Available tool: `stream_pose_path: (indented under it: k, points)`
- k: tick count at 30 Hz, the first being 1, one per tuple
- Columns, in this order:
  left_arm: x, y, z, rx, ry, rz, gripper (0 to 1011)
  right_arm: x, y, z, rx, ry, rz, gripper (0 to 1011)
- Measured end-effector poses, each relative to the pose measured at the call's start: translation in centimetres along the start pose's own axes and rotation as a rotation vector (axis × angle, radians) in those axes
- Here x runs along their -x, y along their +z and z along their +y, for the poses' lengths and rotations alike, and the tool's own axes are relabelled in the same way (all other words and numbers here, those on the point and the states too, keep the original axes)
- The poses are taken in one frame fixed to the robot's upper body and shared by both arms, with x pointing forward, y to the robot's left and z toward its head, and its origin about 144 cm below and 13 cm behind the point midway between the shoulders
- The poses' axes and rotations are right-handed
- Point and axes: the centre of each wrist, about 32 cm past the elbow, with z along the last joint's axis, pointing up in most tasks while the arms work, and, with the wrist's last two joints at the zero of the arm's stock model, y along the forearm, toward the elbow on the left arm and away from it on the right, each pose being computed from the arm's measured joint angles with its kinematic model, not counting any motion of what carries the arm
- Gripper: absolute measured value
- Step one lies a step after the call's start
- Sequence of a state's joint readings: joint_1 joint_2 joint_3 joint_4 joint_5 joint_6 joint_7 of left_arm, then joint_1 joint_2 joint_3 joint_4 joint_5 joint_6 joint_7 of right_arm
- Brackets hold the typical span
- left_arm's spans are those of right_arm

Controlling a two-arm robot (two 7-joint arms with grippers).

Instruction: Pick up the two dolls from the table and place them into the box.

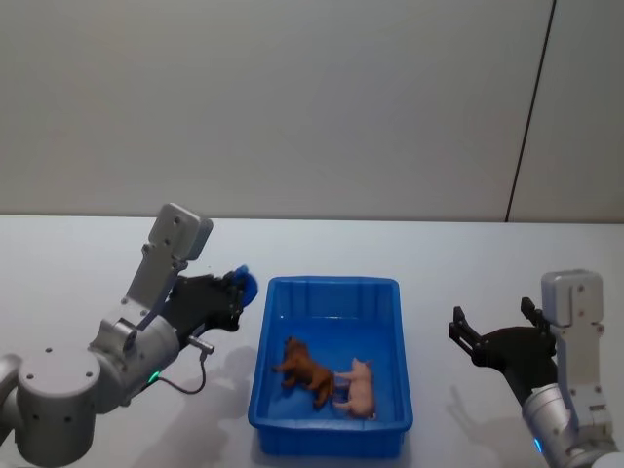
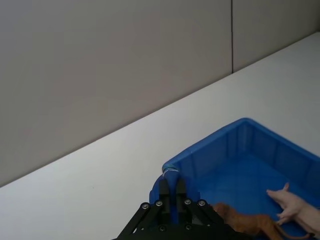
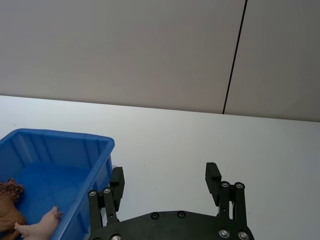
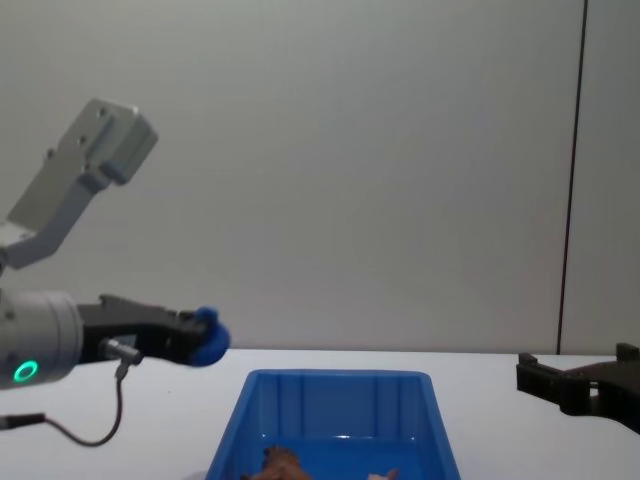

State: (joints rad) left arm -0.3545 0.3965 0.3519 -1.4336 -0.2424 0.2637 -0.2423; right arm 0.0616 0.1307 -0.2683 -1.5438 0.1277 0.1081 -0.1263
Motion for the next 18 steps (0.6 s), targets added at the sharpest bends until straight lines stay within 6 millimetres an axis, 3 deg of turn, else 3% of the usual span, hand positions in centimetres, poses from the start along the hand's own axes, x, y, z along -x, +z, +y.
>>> stream_pose_path:
  k: [5,10,18]
  points:
    - [-0.1,0.3,-0.5,0.047,-0.055,0.005,86,0.0,0.0,0.0,0.000,0.000,0.000,1001]
    - [-0.2,0.5,-1.0,0.090,-0.120,0.015,206,0.0,0.0,0.0,0.000,0.000,0.000,1001]
    - [-0.2,0.7,-2.5,0.159,-0.254,0.043,495,0.0,0.0,0.0,0.000,0.000,0.000,1001]
